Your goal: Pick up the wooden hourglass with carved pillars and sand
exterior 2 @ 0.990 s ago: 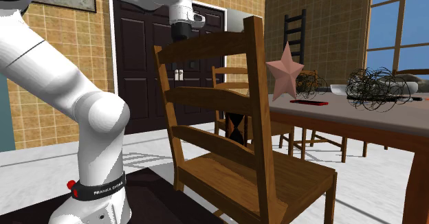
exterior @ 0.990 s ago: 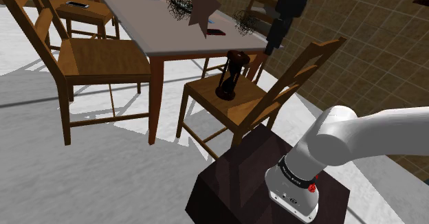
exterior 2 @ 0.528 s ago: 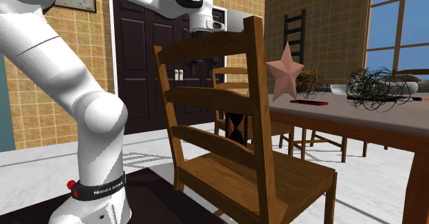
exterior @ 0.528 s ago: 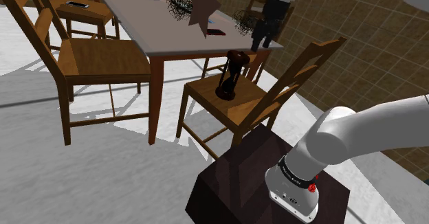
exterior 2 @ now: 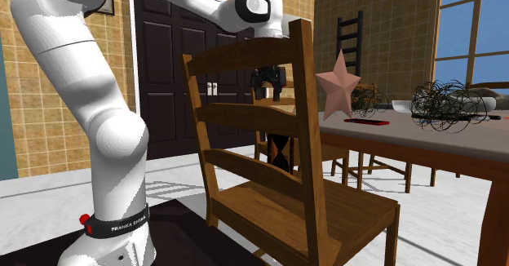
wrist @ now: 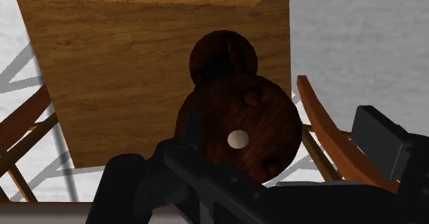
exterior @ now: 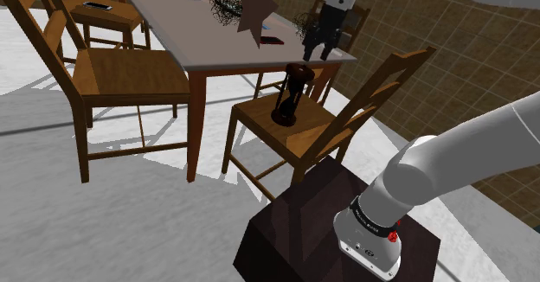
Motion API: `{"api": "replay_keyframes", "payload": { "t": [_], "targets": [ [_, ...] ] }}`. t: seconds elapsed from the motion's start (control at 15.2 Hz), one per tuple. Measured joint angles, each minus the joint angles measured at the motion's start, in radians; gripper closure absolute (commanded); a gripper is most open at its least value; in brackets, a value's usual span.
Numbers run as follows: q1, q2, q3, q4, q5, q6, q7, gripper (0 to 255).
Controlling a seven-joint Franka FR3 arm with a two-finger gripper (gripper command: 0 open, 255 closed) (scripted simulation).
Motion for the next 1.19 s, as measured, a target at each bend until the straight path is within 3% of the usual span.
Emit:
{"api": "replay_keyframes", "payload": {
  "t": [0.46, 0.53, 1.19],
  "targets": [
    [-0.006, 0.020, -0.010, -0.075, -0.001, 0.096, -0.003, 0],
    [-0.006, 0.018, -0.010, -0.082, -0.001, 0.101, -0.003, 255],
    [-0.006, 0.016, -0.010, -0.088, -0.001, 0.108, -0.002, 255]
  ]
}}
